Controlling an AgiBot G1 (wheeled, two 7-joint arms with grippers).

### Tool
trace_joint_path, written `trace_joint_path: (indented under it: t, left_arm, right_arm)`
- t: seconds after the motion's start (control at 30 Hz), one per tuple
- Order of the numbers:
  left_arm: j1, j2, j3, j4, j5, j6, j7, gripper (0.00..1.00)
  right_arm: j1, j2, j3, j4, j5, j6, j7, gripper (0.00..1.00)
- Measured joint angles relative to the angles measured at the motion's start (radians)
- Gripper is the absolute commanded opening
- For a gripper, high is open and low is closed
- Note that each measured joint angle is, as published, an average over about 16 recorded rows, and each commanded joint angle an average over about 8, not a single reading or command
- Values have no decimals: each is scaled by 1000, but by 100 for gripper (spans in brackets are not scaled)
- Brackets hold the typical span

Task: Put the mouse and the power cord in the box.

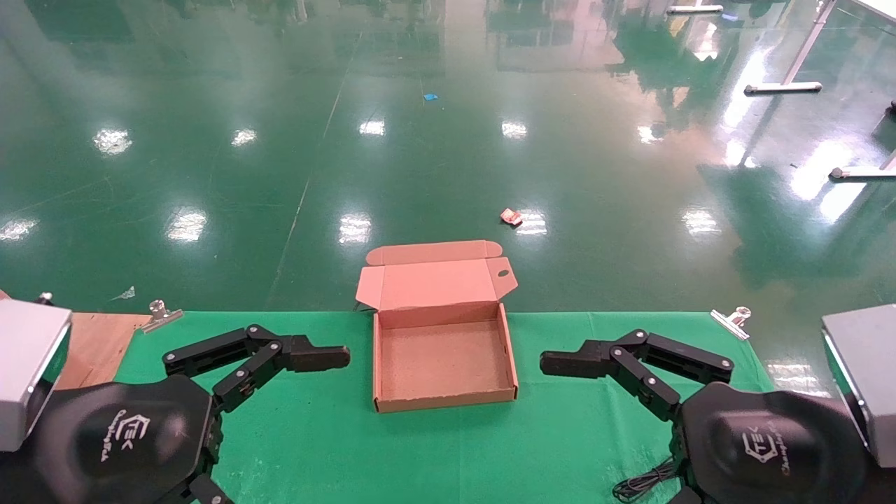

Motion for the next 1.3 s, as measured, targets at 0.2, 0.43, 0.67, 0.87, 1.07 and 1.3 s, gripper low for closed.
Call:
trace_joint_path:
  t: [0.2,0.43,0.67,0.87,1.07,1.3]
  left_arm:
    - [0,0,0,0,0,0,0,100]
    - [0,0,1,0,1,1,0,100]
    - [-23,5,40,19,76,24,5,100]
    - [-79,20,120,98,219,56,44,100]
    - [-178,50,239,238,425,81,140,100]
    - [-308,111,381,458,657,77,312,100]
  right_arm:
    - [0,0,0,0,0,0,0,100]
    - [0,-4,-3,-4,-2,-2,-6,100]
    - [27,-19,-42,-28,-89,-31,-59,100]
    - [116,-51,-147,-58,-306,-63,-145,100]
    - [254,-114,-307,-111,-624,-71,-250,100]
    - [377,-226,-466,-255,-949,-4,-386,100]
